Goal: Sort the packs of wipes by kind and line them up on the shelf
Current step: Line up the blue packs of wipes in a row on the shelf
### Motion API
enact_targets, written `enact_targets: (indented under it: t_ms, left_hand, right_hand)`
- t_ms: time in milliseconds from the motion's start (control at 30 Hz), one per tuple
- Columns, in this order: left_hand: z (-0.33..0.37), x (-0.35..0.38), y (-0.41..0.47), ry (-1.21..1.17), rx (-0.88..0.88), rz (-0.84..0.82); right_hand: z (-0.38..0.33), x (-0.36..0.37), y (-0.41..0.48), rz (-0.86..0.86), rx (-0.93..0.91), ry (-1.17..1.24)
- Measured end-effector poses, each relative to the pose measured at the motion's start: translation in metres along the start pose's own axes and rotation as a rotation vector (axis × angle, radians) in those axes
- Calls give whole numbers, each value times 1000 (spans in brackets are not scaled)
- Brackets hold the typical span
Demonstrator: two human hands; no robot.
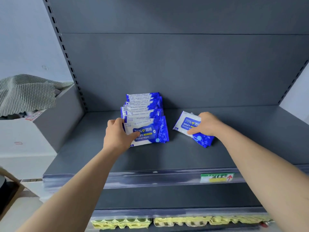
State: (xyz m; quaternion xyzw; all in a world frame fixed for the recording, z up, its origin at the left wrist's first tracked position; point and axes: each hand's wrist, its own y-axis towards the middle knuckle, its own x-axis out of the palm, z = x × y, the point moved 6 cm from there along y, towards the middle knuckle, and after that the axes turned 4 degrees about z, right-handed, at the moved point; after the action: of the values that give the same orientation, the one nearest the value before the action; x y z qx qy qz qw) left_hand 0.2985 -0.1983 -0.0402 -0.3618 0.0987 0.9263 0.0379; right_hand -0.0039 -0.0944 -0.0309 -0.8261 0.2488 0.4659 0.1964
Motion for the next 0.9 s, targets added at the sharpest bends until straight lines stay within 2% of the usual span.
enact_targets:
  t_ms: [167,333,533,700,800,900]
  left_hand:
    - [0,-1,-2,38,13,30]
    - [7,-10,-11,3,31,116]
    - [5,-3,-16,-218,-11,3]
    - [-2,-2,-16,-515,-72,-163]
    - [-5,1,-16,-517,-79,-238]
    - [-5,1,-16,-405,-27,-240]
  right_hand:
    - [7,-19,-12,7,-25,536]
    - [-9,-30,-30,-39,-141,777]
    - [-39,-5,-39,-97,-191,792]
    - [-63,17,-44,-155,-214,800]
    - [-79,29,-48,-218,-234,781]
    - [-88,35,-51,-240,-250,726]
